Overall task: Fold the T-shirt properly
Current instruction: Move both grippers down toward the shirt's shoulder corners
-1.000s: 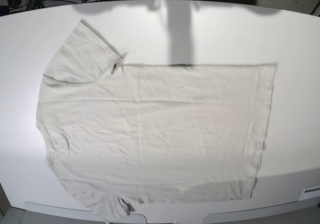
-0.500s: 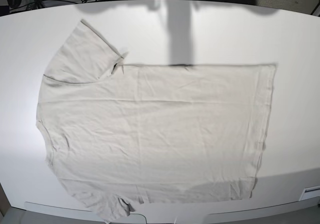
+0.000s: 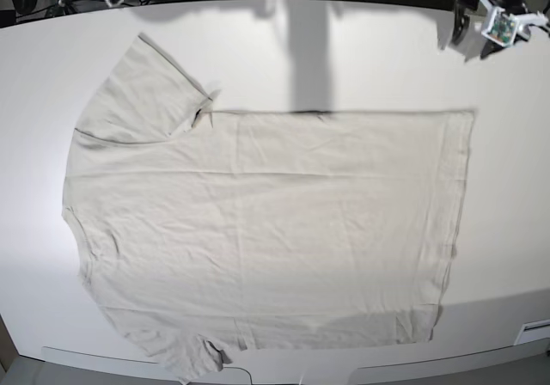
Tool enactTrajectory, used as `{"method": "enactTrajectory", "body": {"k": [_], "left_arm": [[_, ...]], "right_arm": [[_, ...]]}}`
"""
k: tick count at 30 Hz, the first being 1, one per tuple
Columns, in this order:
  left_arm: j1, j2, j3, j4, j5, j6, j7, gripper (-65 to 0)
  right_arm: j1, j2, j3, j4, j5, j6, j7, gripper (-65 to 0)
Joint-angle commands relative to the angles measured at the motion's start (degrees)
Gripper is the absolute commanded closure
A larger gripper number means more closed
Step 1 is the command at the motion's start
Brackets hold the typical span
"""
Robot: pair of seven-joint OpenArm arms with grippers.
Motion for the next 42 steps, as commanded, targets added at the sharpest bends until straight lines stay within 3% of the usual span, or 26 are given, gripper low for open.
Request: {"method": "enactTrajectory", "body": {"k": [1, 9, 12, 17, 29, 35, 42], "left_arm": [[-0.5, -1.1, 0.7, 0.9, 1.5, 0.1, -1.2, -29.6], [-12.2, -11.0, 16.3, -2.6, 24.4, 0.3, -1.2, -30.1], [-16.7, -14.9, 20.5, -5.7, 28.9, 0.3, -1.2, -30.0], [-23.2, -19.8, 24.7, -12.7, 29.2, -4.0, -1.4, -29.1], [-34.1, -31.1, 33.9, -26.7, 29.2, -4.0, -4.3, -29.1], [-34.6, -31.6, 36.2, -29.6, 29.2, -4.0, -9.2, -29.1], [-37.2, -31.5, 36.2, -33.4, 29.2, -4.0, -9.3, -29.0]], "right_arm": [[-0.5, 0.3, 1.2, 2.0, -0.7, -0.3, 0.7, -15.0], [-0.4, 0.3, 3.7, 7.0, -6.8, 1.5, -1.6, -15.0], [-0.4, 0.3, 3.7, 7.0, -7.0, 1.4, -3.6, -15.0], [-0.4, 0.3, 3.7, 7.0, -7.0, 1.4, -5.2, -15.0], [-0.4, -0.2, 3.7, 7.0, -5.0, -2.1, -7.5, -15.0], [-0.4, -0.2, 3.7, 7.0, -5.0, -4.3, -8.2, -15.0], [-0.4, -2.3, 3.7, 7.0, -5.2, -5.6, -8.2, -15.0]]}}
